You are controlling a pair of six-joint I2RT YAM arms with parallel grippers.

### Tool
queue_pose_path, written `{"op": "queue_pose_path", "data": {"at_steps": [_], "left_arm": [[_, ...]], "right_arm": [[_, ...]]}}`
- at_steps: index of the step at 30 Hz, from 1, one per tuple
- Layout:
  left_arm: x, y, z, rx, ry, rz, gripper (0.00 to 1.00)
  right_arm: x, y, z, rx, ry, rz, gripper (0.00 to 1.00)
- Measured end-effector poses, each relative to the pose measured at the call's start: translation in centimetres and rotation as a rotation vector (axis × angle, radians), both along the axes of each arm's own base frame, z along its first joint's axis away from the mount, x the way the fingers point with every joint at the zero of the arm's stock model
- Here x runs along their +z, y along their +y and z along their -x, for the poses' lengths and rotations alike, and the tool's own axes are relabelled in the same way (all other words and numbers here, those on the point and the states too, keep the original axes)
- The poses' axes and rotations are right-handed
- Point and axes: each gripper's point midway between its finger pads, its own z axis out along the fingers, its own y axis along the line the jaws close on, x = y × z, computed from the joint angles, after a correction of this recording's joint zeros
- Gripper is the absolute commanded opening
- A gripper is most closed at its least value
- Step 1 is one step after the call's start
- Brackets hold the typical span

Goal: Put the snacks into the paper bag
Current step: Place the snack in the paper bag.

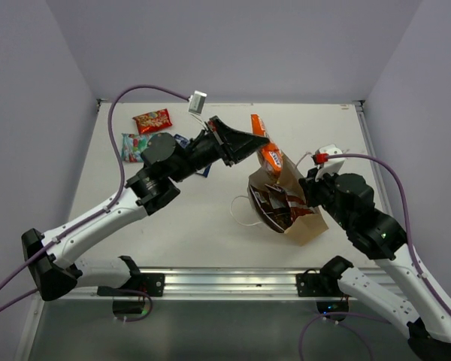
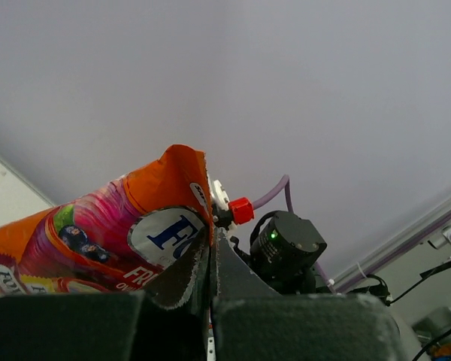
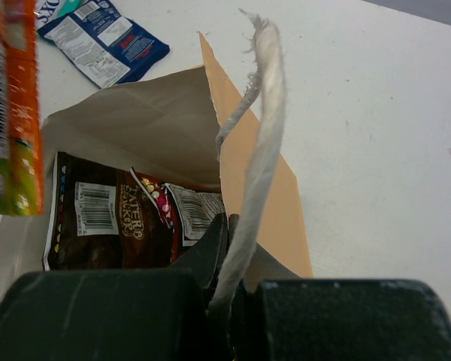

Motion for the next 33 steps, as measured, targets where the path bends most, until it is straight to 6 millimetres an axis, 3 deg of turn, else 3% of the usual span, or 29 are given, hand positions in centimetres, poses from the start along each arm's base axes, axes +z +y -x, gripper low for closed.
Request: {"op": "queue_pose_path", "data": {"at_steps": [12, 33], "left_arm": [[-4.5, -5.8, 1.3, -0.093, 0.079, -0.06, 0.0], [-7.1, -8.0, 2.6, -0.131, 0.17, -0.051, 0.0]], "right_arm": [[0.2, -0.1, 0.1, -0.002, -0.003, -0.006, 0.0], [0.3, -0.1, 0.3, -0.003, -0.004, -0.015, 0.0]]}}
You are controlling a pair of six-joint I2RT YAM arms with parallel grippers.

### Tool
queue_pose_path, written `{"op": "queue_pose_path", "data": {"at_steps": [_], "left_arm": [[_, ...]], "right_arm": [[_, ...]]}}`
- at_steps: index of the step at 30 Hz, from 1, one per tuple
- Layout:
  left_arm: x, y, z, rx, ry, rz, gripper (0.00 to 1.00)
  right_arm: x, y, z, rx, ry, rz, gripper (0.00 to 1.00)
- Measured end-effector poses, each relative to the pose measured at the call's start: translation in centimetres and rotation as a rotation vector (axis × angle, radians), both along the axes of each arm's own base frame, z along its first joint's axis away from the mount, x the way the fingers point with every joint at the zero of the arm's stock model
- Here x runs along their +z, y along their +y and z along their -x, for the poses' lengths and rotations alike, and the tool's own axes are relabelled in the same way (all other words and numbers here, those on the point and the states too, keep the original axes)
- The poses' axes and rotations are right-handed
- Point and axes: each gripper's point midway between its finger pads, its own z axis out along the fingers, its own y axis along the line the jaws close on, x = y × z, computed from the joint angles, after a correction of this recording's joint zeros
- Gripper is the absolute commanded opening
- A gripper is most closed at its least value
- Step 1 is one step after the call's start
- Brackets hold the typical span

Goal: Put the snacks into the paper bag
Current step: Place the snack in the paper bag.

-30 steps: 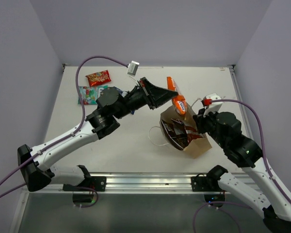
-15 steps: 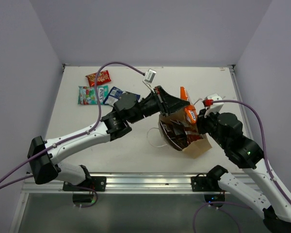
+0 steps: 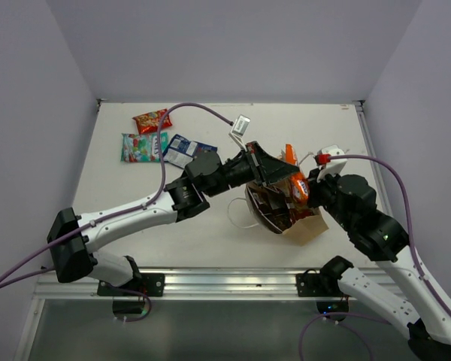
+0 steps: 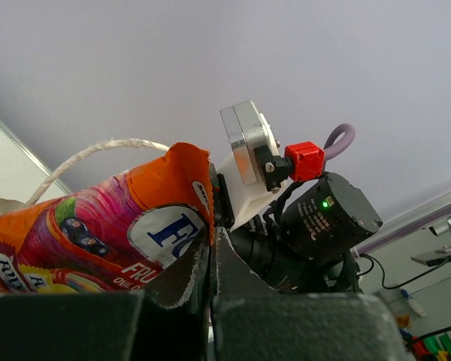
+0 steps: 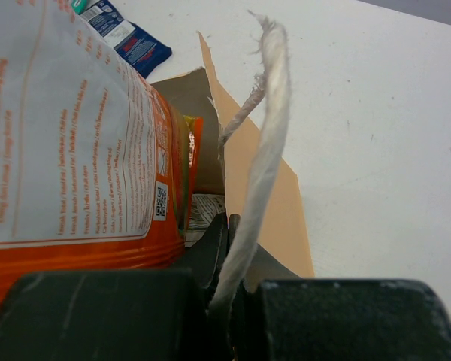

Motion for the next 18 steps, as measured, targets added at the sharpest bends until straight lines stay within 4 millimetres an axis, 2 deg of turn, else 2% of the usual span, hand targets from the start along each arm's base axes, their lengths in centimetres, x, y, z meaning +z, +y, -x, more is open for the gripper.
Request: {"op": "queue_pose_path", "data": {"at_steps": [12, 18], "left_arm": [[-1.5, -0.1, -1.8, 0.091, -0.005, -0.019, 0.0], [-4.5, -0.7, -2.5, 0.103, 0.025, -0.062, 0.0]], "right_arm": [[0.1, -0.1, 0.1, 0.001, -0.002, -0.002, 0.0], [0.1, -0.1, 0.1, 0.001, -0.002, -0.002, 0.0]]}}
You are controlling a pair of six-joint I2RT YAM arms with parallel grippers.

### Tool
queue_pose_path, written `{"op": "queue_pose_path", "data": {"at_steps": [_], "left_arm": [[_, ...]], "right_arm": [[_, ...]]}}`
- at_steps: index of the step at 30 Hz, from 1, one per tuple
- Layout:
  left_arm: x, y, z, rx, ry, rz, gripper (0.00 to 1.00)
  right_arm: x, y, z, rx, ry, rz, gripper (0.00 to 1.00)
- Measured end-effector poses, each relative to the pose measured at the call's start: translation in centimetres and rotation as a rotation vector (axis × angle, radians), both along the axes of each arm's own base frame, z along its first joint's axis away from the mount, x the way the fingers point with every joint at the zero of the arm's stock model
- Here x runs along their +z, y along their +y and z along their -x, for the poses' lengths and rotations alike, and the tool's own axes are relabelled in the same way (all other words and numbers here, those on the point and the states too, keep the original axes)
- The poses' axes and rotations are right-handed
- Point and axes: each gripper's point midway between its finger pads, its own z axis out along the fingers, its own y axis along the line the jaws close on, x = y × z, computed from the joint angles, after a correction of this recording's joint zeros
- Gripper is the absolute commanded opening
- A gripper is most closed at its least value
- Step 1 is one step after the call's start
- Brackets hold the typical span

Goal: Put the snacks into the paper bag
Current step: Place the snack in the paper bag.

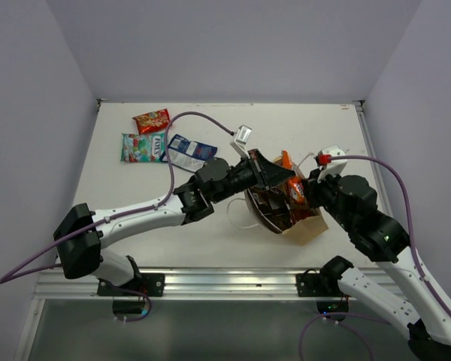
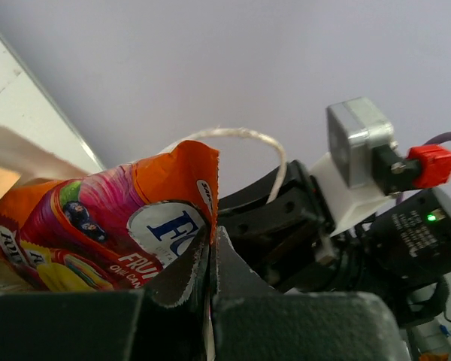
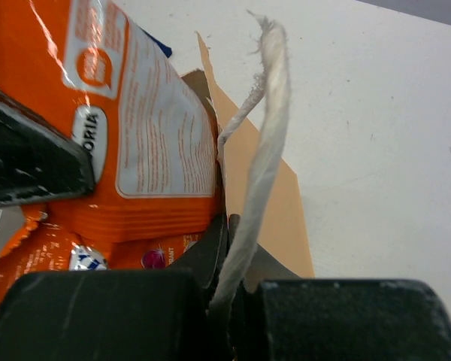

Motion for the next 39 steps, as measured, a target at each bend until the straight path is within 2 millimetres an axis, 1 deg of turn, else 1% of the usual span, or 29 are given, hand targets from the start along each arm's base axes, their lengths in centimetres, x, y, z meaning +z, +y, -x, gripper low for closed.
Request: {"op": "queue_pose_path", "data": {"at_steps": [7, 10, 12, 14, 18, 19, 22, 26, 30, 31, 32, 33, 35, 36, 38, 39], "left_arm": [[-5.7, 0.5, 0.3, -0.001, 0.07, -0.098, 0.0], [-8.1, 1.7, 0.9, 0.007, 0.115, -0.147, 0.0], [-9.0, 2.8, 1.2, 0.023, 0.137, -0.175, 0.0], [-9.4, 3.9, 1.4, 0.044, 0.156, -0.196, 0.0], [-9.0, 5.7, 1.5, 0.092, 0.178, -0.204, 0.0], [-8.9, 6.0, 1.5, 0.101, 0.182, -0.206, 0.02], [-9.1, 6.2, 1.4, 0.113, 0.189, -0.216, 0.05], [-11.0, 5.6, 1.2, 0.108, 0.216, -0.275, 0.1], [-12.8, 4.8, 1.2, 0.087, 0.24, -0.324, 0.22], [-13.1, 4.7, 1.2, 0.084, 0.242, -0.33, 0.3], [-13.2, 4.8, 1.3, 0.083, 0.243, -0.334, 0.34], [-13.1, 4.8, 1.2, 0.084, 0.242, -0.333, 0.4], [-12.9, 4.8, 1.2, 0.085, 0.236, -0.329, 0.45], [-12.6, 4.9, 1.2, 0.087, 0.23, -0.326, 0.5], [-12.1, 5.2, 1.2, 0.093, 0.215, -0.323, 0.54], [-11.7, 5.4, 1.2, 0.098, 0.206, -0.319, 0.59]], "right_arm": [[0.0, 0.0, 0.0, 0.0, 0.0, 0.0, 0.0], [0.0, 0.0, 0.0, 0.0, 0.0, 0.0, 0.0], [0.0, 0.0, 0.0, 0.0, -0.001, -0.001, 0.0], [0.1, 0.0, 0.0, 0.0, -0.001, -0.001, 0.0], [0.2, 0.1, 0.1, 0.004, 0.0, -0.002, 0.0], [0.2, 0.1, 0.0, 0.005, 0.001, -0.002, 0.0], [0.2, 0.1, 0.0, 0.007, 0.003, -0.001, 0.0], [0.2, 0.2, 0.0, 0.007, 0.004, 0.0, 0.0], [0.2, 0.1, 0.0, 0.007, 0.006, 0.001, 0.0], [0.2, 0.1, 0.0, 0.008, 0.007, 0.002, 0.0], [0.2, 0.1, 0.0, 0.008, 0.007, 0.001, 0.0], [0.2, 0.1, 0.0, 0.008, 0.007, 0.002, 0.0], [0.1, 0.2, 0.0, 0.008, 0.008, 0.002, 0.0], [0.1, 0.2, 0.0, 0.007, 0.008, 0.002, 0.0], [0.1, 0.2, 0.0, 0.008, 0.009, 0.003, 0.0], [0.1, 0.2, 0.0, 0.008, 0.01, 0.004, 0.0]]}}
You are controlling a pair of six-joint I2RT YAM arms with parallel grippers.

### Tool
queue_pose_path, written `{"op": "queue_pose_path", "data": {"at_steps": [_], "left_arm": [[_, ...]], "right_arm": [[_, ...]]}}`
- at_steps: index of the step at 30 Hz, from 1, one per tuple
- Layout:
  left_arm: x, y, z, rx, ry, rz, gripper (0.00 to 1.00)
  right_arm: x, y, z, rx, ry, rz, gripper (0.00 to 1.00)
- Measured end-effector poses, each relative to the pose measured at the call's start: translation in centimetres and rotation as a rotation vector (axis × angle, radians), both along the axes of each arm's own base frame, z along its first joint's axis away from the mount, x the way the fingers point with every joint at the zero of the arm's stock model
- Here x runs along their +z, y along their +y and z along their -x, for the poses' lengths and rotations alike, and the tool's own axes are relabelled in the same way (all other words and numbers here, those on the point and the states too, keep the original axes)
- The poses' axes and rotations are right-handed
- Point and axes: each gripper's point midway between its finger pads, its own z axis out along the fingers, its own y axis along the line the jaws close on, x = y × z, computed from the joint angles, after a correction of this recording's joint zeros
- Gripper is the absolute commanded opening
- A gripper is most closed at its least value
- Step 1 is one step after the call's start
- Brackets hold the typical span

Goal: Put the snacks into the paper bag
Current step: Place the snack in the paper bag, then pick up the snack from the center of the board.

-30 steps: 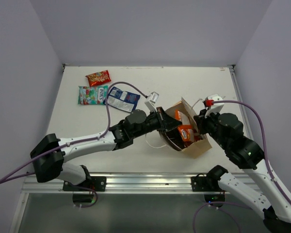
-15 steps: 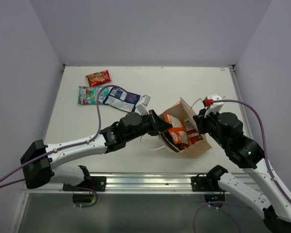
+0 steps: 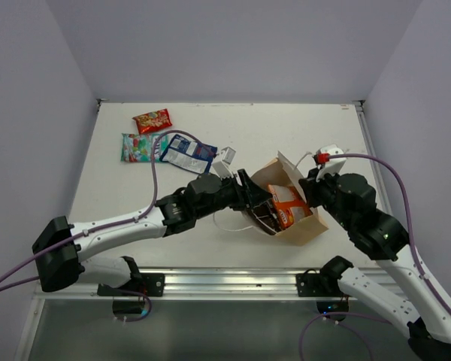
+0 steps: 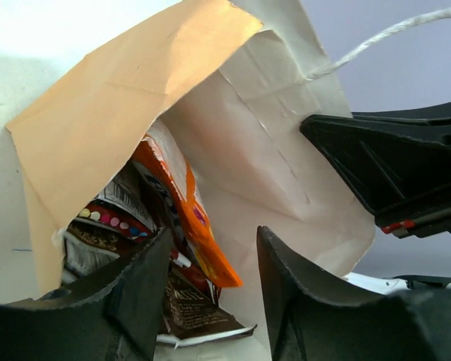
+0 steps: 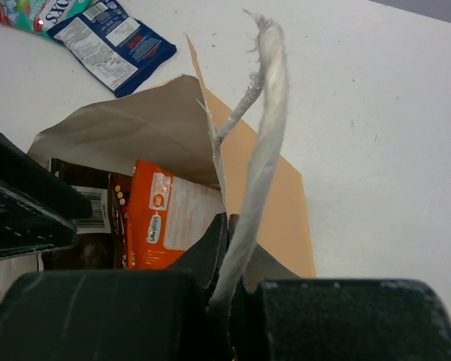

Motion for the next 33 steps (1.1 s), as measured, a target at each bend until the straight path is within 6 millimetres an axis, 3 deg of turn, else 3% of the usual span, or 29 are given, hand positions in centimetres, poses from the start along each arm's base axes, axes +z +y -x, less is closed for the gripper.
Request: {"op": "queue_pose_path", "data": {"at_steps": [9, 16, 19, 25, 33], "left_arm": [[2.8, 2.1, -0.4, 0.055, -0.081, -0.015, 0.87], [3.0, 6.0, -2.7, 0.171, -0.123, -0.127, 0.95], [2.6, 9.1, -5.0, 0.251, -0.14, -0.191, 1.0], [0.8, 16.7, -10.1, 0.426, -0.158, -0.389, 1.0], [-3.2, 27.7, -16.0, 0.648, -0.088, -0.624, 0.99]], "right_arm": [[-0.1, 0.1, -0.2, -0.001, 0.002, 0.002, 0.0], [0.0, 0.1, -0.2, -0.001, 0.0, 0.001, 0.0], [0.0, 0.0, -0.2, -0.004, 0.0, 0.003, 0.0], [0.0, 0.0, -0.2, -0.003, -0.001, 0.003, 0.0], [0.0, 0.0, -0.2, -0.001, -0.002, 0.007, 0.0]]}}
